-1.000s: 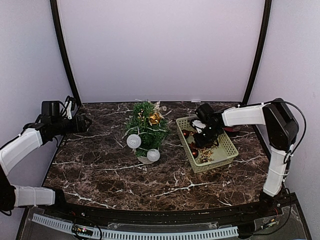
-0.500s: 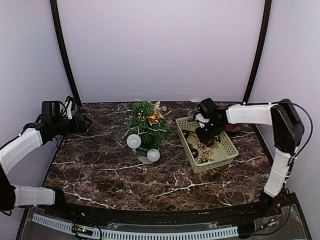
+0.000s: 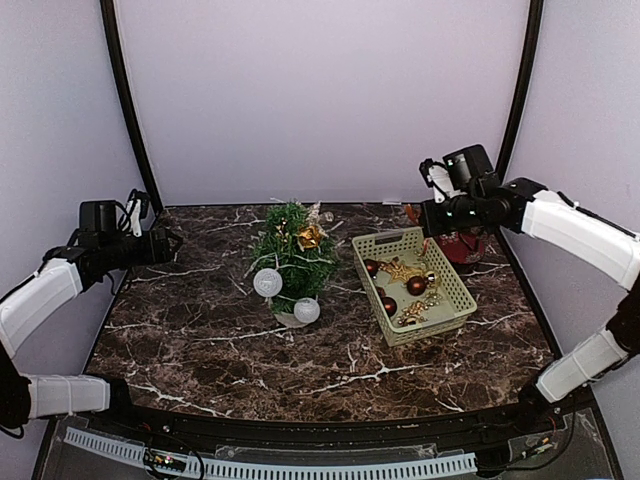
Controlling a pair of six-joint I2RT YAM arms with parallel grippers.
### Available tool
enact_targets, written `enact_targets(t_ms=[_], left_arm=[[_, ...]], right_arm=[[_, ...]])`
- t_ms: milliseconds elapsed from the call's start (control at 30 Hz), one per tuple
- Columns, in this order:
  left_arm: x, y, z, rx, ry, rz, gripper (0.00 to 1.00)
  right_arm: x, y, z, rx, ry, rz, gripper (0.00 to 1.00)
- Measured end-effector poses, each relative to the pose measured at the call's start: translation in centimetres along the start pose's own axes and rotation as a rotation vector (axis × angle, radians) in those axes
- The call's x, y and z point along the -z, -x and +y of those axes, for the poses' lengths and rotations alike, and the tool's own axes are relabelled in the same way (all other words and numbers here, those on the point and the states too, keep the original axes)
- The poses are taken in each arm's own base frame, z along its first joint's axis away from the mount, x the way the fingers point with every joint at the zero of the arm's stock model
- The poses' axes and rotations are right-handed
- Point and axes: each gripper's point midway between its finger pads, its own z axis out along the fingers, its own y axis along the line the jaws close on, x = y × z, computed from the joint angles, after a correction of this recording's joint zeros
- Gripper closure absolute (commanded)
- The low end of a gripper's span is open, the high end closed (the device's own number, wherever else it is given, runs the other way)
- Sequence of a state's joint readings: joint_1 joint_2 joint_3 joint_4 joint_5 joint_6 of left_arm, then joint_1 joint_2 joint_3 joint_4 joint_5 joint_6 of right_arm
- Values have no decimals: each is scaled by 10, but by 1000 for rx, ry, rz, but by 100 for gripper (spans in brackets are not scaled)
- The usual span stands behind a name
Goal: Decorate the small christmas tree
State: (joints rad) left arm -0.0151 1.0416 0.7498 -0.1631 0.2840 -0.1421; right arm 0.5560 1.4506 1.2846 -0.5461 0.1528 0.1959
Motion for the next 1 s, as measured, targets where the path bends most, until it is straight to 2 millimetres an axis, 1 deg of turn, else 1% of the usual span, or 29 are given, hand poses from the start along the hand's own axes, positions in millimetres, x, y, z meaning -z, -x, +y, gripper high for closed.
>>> enact_targets(t_ms=[100, 167, 267, 333, 400, 500, 633, 700, 767, 833, 900, 1000], left_arm=[[2, 2, -2, -3, -9, -9, 19], [3, 4, -4, -4, -15, -15, 19], [3, 5, -5, -6, -22, -20, 19], [4, 5, -6, -6, -26, -21, 19], [5, 6, -7, -8, -28, -26, 19], [7, 6, -8, -10, -34, -32, 19], [8, 7, -9, -8, -41, -35, 19], [8, 7, -10, -5, -44, -34, 19], [8, 7, -11, -4, -47, -35, 19], [8, 7, -11, -4, -48, -36, 19], [9, 8, -11, -4, -49, -40, 19], [11, 8, -12, -5, -51, -45, 19]], right_arm=[[32, 11, 4, -21, 49, -73, 100], [49, 14, 7, -32, 81, -107, 100], [64, 12, 16, -39, 148, -134, 100], [70, 5, 27, -39, 201, -135, 100], [77, -2, 45, -24, 266, -132, 100], [99, -8, 88, 2, 399, -160, 100], [131, -10, 139, 34, 556, -220, 100], [143, -9, 164, 52, 616, -250, 100], [148, -11, 185, 72, 647, -268, 100], [145, -15, 207, 99, 657, -271, 100], [136, -20, 228, 132, 647, -266, 100], [117, -27, 254, 187, 606, -258, 100]])
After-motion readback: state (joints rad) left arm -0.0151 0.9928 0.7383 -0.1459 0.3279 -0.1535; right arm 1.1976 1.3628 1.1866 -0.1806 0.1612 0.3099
